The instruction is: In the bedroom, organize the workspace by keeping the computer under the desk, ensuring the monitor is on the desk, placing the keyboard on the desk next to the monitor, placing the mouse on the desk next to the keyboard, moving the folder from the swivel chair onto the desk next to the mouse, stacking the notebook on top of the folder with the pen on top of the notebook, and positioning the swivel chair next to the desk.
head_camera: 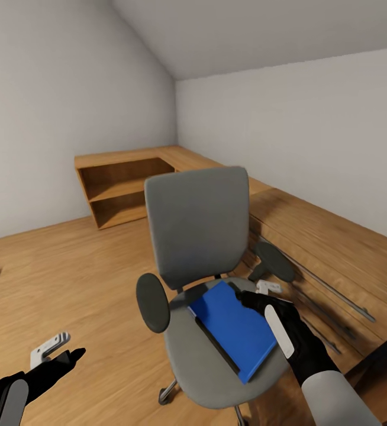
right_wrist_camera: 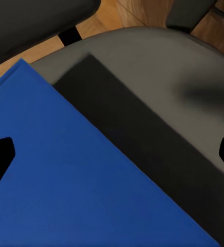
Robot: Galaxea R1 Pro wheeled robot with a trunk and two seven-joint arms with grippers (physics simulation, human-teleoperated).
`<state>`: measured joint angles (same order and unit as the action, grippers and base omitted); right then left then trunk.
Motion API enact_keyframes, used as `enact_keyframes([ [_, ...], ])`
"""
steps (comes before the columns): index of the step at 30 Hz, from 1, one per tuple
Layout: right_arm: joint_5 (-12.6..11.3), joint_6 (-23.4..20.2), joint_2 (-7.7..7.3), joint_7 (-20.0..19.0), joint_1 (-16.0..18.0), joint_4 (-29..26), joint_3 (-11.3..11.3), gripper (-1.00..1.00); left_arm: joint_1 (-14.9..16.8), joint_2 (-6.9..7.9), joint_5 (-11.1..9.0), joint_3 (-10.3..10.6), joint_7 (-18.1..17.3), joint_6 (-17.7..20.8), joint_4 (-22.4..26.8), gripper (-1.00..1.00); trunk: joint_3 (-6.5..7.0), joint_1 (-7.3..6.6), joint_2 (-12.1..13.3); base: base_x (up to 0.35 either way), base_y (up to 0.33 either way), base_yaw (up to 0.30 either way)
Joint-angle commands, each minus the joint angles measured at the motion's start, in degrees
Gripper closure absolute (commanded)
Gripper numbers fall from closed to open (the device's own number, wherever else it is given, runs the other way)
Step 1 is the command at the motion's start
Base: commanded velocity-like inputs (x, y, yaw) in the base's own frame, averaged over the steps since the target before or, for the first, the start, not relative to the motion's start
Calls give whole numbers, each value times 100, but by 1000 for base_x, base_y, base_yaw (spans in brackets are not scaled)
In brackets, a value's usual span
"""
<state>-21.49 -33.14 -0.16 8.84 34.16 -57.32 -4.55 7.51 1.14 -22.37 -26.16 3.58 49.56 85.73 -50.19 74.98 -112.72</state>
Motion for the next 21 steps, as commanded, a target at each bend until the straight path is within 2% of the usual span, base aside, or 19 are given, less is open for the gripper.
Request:
enact_keyframes([
  [1, -57, -17, -2, 52, 3, -7, -10, -100, 2, 0, -58, -4, 38, 28, 5, -100, -24, 22, -44, 0, 0, 0],
  [7, -57, -15, -8, 55, 3, -9, -7, -100, 0, -5, -59, -4, 45, 28, 4, -100, -131, 154, -285, 0, 0, 0],
  [21, -54, -9, -35, 39, 3, -25, 14, -100, 3, -8, -57, -4, 46, 36, -3, -100, -131, 154, -285, 0, 0, 0],
])
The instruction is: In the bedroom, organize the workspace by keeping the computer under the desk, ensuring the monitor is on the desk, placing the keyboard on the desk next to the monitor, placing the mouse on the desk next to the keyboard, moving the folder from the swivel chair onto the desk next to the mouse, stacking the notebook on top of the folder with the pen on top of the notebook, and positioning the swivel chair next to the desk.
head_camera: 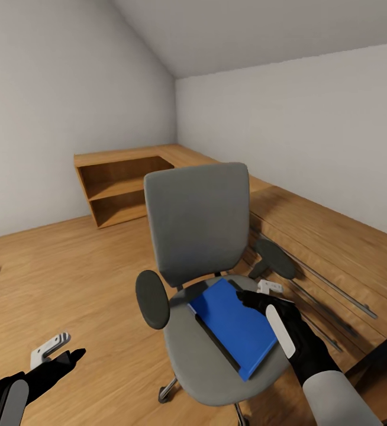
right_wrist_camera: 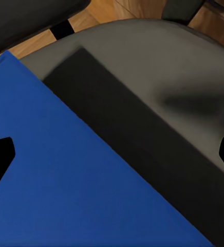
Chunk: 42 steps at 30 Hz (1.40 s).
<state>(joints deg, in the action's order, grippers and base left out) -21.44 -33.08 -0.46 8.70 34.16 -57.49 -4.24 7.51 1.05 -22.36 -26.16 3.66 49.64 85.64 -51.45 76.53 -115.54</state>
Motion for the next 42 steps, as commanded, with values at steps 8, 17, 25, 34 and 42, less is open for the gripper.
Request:
enact_keyframes([
  [8, -62, -21, -7, 53, 3, 0, -15, -100, 3, 0, -58, 2, 50, 21, 5, -100, -41, 43, -83, 0, 0, 0],
  [17, -63, -17, 2, 57, 3, 9, -24, -100, 1, -8, -58, 5, 65, 19, 5, -100, -149, 175, -323, 0, 0, 0],
  [25, -71, -21, 2, 53, 3, 10, -32, -100, 4, -25, -50, 13, 73, 11, 5, -100, -292, 351, -644, 0, 0, 0],
  [34, -71, -23, 2, 53, 3, 10, -33, -100, 4, -25, -50, 12, 67, 10, 5, -100, -400, 482, -885, 0, 0, 0],
  [42, -71, -22, 2, 53, 3, 10, -33, -100, -2, -26, -50, 6, 35, 3, 5, -100, -400, 482, -885, 0, 0, 0],
])
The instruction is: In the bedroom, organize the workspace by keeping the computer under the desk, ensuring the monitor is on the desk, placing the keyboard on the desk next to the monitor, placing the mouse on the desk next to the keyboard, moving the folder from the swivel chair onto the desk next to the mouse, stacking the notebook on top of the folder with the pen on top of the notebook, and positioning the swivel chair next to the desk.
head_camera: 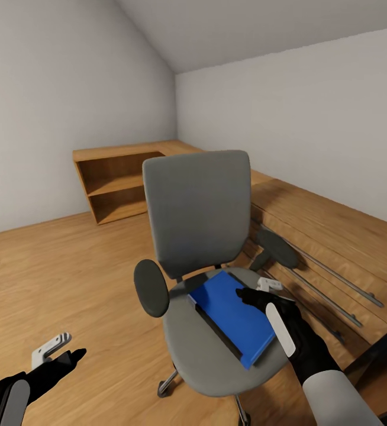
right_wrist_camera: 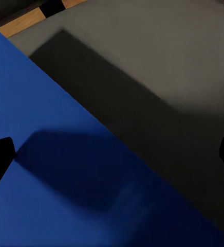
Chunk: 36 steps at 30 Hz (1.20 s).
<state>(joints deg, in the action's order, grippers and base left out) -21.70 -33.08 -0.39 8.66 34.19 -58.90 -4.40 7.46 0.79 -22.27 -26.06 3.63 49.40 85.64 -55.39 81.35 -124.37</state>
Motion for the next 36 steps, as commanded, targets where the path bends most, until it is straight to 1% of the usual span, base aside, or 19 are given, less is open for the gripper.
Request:
enact_keyframes([
  [1, -41, -23, -5, 57, 0, 151, -17, -100, 4, 0, -58, -4, 36, 27, 2, -100, -6, 0, -2, -19, 0, 0],
  [5, -37, -21, -5, 57, 0, 151, -17, -100, 5, 4, -51, -4, 33, 26, -8, -100, -6, 0, -2, -185, 0, 0],
  [12, -36, -15, -5, 58, 0, 151, -17, -100, 5, 3, -49, -10, 32, 17, -12, -100, -6, 0, -2, -57, 0, 0],
  [18, -35, -14, -5, 63, 0, 157, -17, -100, 6, 1, -49, -12, 32, 17, -12, -100, -6, 0, -2, -214, 0, 0],
  [25, -28, -14, -5, 65, 0, 167, -17, -100, 4, 6, -49, -13, 24, 17, -12, -100, -6, 0, -2, -43, 0, 0],
  [30, -27, -10, -4, 65, 0, 168, -17, -100, 5, 6, -49, -13, 27, 17, -12, -100, -6, 0, -2, -191, -20, 0],
  [36, -27, -6, -5, 65, 0, 168, -18, -100, 3, 9, -49, -13, 24, 19, -12, -100, -6, 0, -2, -41, -4, 0],
])
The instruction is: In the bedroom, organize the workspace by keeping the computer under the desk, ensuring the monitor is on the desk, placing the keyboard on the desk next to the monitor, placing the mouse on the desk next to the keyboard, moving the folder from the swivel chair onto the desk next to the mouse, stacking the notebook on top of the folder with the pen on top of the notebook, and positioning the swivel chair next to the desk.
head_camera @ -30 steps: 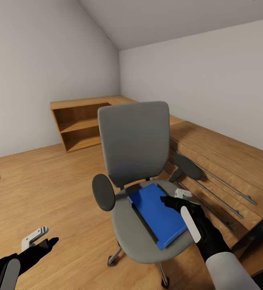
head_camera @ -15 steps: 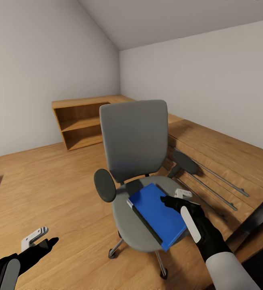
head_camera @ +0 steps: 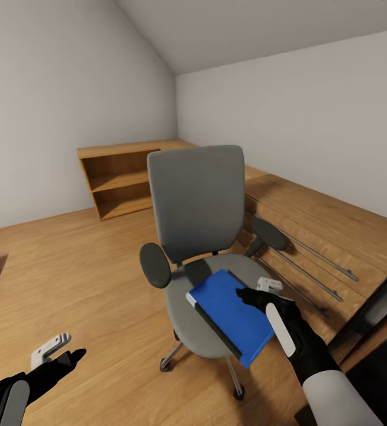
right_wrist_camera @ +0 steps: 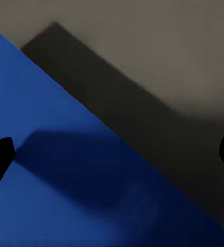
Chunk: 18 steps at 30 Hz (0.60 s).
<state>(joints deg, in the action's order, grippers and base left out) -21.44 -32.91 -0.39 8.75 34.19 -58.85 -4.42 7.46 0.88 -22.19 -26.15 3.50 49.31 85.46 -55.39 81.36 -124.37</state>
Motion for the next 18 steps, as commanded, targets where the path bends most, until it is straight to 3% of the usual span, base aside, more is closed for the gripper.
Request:
enact_keyframes([
  [1, -53, -23, -5, 57, 0, 163, -18, -100, 3, 0, -57, -4, 37, 27, 6, -100, -6, 0, -2, -5, -1, 0],
  [10, -60, -23, -4, 57, 0, 163, -23, -100, 3, 0, -57, -5, 44, 34, 6, -100, -6, 0, -2, -153, 0, 0],
  [18, -61, -23, -5, 57, 0, 163, -23, -100, 5, 0, -58, -4, 46, 40, -3, -100, -6, 0, -2, -41, 0, 0],
])
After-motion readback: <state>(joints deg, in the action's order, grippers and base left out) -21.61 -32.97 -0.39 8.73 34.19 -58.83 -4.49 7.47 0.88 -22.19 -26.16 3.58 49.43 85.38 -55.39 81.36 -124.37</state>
